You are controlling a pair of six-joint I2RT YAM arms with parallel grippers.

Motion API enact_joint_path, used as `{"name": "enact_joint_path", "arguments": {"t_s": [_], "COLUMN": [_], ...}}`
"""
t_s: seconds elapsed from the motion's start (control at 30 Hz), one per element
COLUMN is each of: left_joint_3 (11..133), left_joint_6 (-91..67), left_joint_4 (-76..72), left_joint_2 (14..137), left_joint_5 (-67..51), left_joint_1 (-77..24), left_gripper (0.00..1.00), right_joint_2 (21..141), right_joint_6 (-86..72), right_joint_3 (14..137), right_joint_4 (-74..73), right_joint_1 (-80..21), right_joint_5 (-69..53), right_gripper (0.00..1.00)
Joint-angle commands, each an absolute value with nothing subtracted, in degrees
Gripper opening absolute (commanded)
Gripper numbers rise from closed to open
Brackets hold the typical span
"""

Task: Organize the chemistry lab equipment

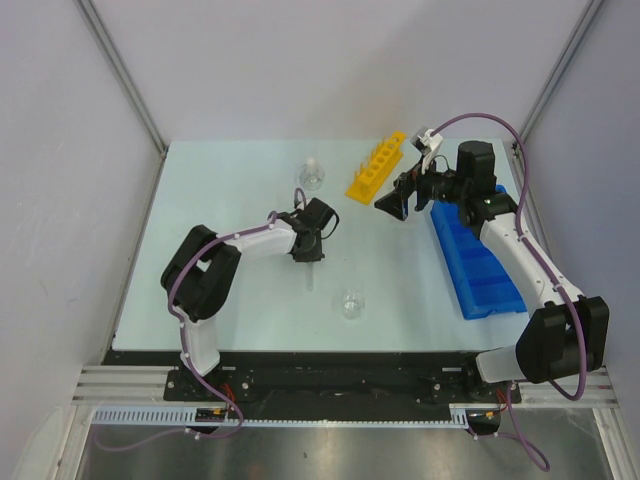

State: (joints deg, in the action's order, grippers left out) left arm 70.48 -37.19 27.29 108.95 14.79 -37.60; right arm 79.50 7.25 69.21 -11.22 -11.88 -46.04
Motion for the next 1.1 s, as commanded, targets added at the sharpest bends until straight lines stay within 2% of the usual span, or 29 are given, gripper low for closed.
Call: {"name": "enact_joint_path", "arguments": {"t_s": [0.0, 0.37, 0.63, 0.83, 1.07], "left_joint_3": [69.5, 67.1, 64.1, 60.3, 54.7], "left_joint_6": [-36.3, -33.9, -31.0, -28.7, -26.6], "left_joint_4": [28.6, 25.3, 19.9, 14.2, 6.2], "left_joint_2": [107.5, 100.4, 92.5, 86.4, 78.6], "left_joint_5": [15.4, 16.2, 13.3, 8.5, 1.2], "left_joint_1": [-37.5, -37.6, -37.6, -37.6, -37.6], "left_gripper": [0.05, 0.1, 0.11, 0.11, 0.13], "right_joint_2": [77.6, 78.6, 81.4, 85.5, 90.1], "right_joint_6": [6.7, 4.0, 0.3, -15.4, -32.0], "right_joint_3": [69.2, 67.7, 67.1, 67.1, 67.1], "right_joint_4": [-9.1, -6.5, -3.2, 3.3, 10.3], "right_joint_1": [-11.6, -12.3, -17.5, -19.3, -21.3], "right_joint_5": [-47.5, -49.7, -49.7, -41.6, -43.2], "right_gripper": [1.0, 1.0, 1.0, 1.0, 1.0]}}
